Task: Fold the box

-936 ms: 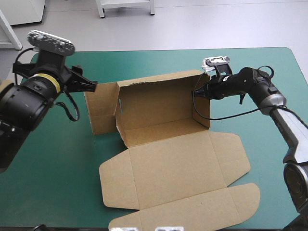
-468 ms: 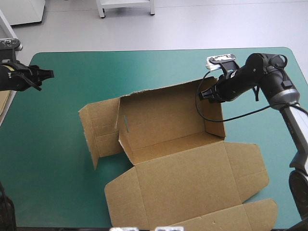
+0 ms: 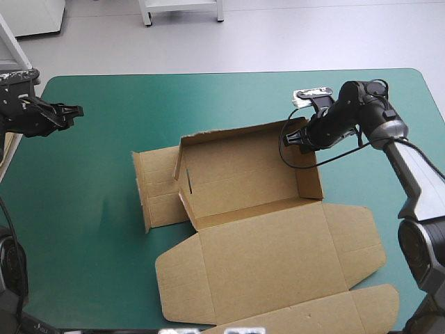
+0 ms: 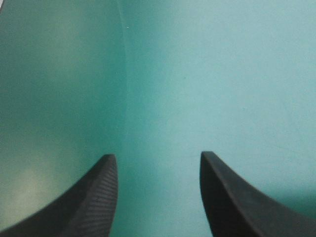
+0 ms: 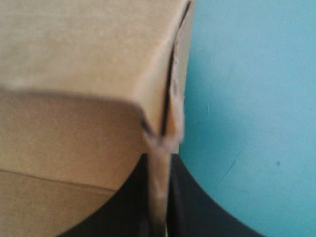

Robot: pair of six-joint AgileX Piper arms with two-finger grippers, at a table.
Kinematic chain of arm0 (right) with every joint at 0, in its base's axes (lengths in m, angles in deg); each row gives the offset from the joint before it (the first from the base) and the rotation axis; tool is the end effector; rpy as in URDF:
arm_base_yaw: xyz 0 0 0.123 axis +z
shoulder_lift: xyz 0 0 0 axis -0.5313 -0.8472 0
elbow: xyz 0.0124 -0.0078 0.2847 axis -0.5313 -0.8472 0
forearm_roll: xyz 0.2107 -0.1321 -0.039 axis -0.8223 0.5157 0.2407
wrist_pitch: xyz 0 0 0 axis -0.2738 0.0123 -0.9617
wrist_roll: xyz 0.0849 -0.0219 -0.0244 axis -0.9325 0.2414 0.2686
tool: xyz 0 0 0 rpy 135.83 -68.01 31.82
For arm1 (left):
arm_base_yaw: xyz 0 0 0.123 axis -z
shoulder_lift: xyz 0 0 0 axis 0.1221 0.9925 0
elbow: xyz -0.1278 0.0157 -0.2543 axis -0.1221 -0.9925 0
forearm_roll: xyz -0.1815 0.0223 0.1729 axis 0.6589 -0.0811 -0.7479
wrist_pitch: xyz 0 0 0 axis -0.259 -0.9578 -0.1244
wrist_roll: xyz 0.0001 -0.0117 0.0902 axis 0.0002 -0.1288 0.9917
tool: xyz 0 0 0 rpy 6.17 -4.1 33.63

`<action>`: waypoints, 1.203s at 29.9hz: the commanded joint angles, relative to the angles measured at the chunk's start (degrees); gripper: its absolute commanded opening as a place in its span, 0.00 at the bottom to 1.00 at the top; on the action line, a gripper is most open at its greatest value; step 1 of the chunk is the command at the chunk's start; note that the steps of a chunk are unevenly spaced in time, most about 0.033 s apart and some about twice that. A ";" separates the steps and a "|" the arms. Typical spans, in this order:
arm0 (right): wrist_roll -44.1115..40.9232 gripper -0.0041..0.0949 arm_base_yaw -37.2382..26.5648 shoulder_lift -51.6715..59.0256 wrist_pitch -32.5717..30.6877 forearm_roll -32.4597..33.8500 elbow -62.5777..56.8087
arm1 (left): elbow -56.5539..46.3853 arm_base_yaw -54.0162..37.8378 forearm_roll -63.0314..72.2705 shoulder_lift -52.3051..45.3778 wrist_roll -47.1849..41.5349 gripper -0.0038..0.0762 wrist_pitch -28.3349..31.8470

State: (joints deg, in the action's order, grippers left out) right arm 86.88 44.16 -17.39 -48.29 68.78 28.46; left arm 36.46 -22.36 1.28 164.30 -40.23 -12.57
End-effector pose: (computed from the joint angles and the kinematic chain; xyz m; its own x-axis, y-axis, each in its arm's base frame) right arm 0.3719 0.0993 0.3175 -0.8844 -0.2526 -0.3925 -0.3401 0.9247 0.1710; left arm 0.3512 0.0801 0.3711 -0.7564 -0.1766 -0.6298 -0.1335 0.9843 -0.1157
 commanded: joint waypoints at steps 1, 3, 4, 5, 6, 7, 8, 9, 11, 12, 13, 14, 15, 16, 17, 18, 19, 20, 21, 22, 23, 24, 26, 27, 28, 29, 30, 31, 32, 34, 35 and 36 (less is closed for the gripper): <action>3.72 0.04 -0.41 0.13 5.20 -0.55 1.38 | 1.46 -0.11 2.19 -2.41 0.51 0.52 3.05; 5.66 0.04 -0.41 -0.25 8.87 -1.57 1.38 | 1.46 -0.11 2.19 -2.41 0.51 0.52 3.05; 7.45 0.06 -0.41 -0.25 10.56 -2.92 1.38 | 1.46 -0.11 2.19 -2.41 0.51 0.52 3.05; 8.16 0.08 -0.41 -0.25 11.97 -3.81 1.38 | 1.46 -0.11 2.19 -2.41 0.51 0.52 3.05; 8.17 0.11 -0.41 -0.25 12.86 -4.84 1.38 | 1.46 -0.11 2.19 -2.41 0.51 0.52 3.05; 8.46 0.17 -0.41 -0.25 13.60 -5.68 1.52 | 1.46 -0.11 2.19 -2.41 0.51 0.52 3.05; 8.59 0.22 -0.41 -0.25 13.61 -5.98 2.01 | 1.46 -0.11 2.19 -2.41 0.64 0.52 3.05; 8.35 0.27 -0.41 -0.25 13.61 -5.98 2.39 | 1.46 -0.11 2.19 -2.41 0.64 0.52 3.19; 8.35 0.44 -0.41 -0.25 13.61 -5.98 3.46 | 1.46 -0.11 2.49 -2.41 0.64 0.52 3.19; 7.60 0.53 -0.41 -0.25 13.61 -5.84 4.21 | 1.46 -0.11 2.58 -2.41 0.73 0.52 3.28; 7.47 0.61 -0.41 -0.25 13.61 -5.58 5.09 | 1.46 -0.11 2.58 -2.41 0.86 0.52 3.28; 7.20 0.68 -0.41 -0.25 13.61 -5.27 5.84 | 1.46 -0.11 2.58 -2.41 0.87 0.52 3.28; 7.09 0.73 -0.41 -0.25 13.47 -5.15 6.72 | 1.46 -0.11 2.58 -2.41 0.87 0.52 3.28; 6.77 0.75 -0.41 -0.25 13.04 -4.87 7.70 | 1.46 -0.11 2.58 -2.41 0.87 0.52 3.17; 6.72 0.74 -0.41 -0.25 11.99 -4.60 8.79 | 1.46 -0.11 2.58 -2.41 0.87 0.52 3.17; 6.72 0.74 -0.41 -0.25 10.50 -3.93 9.99 | 1.46 -0.11 2.58 -2.41 0.87 0.52 3.02; 6.72 0.72 -0.41 -0.25 8.45 -3.18 11.26 | 1.46 -0.11 2.58 -2.41 0.87 0.52 2.92; 6.72 0.72 -0.41 -0.25 6.57 -2.30 12.28 | 1.46 -0.11 2.58 -2.41 0.87 0.52 2.88; 6.72 0.71 -0.30 -0.25 4.13 -1.72 13.53 | 1.46 -0.11 2.58 -2.41 0.87 0.52 2.78; 6.72 0.70 -0.30 -0.25 2.32 -1.29 14.60 | 1.46 -0.11 2.58 -2.41 0.87 0.52 2.78; 6.72 0.70 -0.30 -0.25 0.89 -0.54 15.50 | 1.46 -0.11 2.58 -2.41 0.87 0.52 2.78; 6.51 0.70 -0.17 -0.34 0.04 0.18 16.19 | 1.46 -0.11 2.58 -2.41 0.87 0.52 2.78; 6.19 0.69 -0.07 -0.49 -2.05 0.63 17.14 | 1.46 -0.11 2.58 -2.41 0.87 0.52 2.78; 5.74 0.69 -0.04 -0.63 -3.09 0.98 17.26 | 1.46 -0.11 2.58 -2.41 0.87 0.52 2.67; 5.21 0.67 0.24 -0.90 -3.81 2.04 17.26 | 1.46 -0.11 2.69 -2.41 0.87 0.52 2.67; 4.55 0.66 0.68 -1.22 -4.89 3.80 17.26 | 1.46 -0.11 2.89 -2.41 0.87 0.52 2.67; 4.55 0.65 1.12 -1.73 -5.95 5.45 17.26 | 1.46 -0.11 3.15 -2.41 0.87 0.52 2.67; 4.29 0.65 1.60 -2.31 -6.07 6.44 17.10 | 1.46 -0.11 3.78 -2.41 1.12 0.52 2.67; 4.04 0.65 2.16 -2.57 -6.07 6.61 16.77 | 1.46 -0.11 4.49 -2.41 1.57 0.52 2.54; 3.90 0.65 3.43 -3.32 -6.07 7.14 16.73 | 1.46 -0.11 4.75 -2.41 1.57 0.52 2.33; 3.90 0.65 4.24 -3.69 -6.07 8.30 16.73 | 1.46 -0.11 4.75 -2.41 1.70 0.52 2.07; 3.63 0.65 5.10 -3.84 -6.07 9.68 16.73 | 1.46 -0.11 4.75 -2.41 1.70 0.52 1.96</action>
State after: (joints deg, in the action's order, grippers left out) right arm 90.74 47.47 -23.66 -53.97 76.24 43.65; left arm 36.46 -22.36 4.24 164.30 -38.84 -12.62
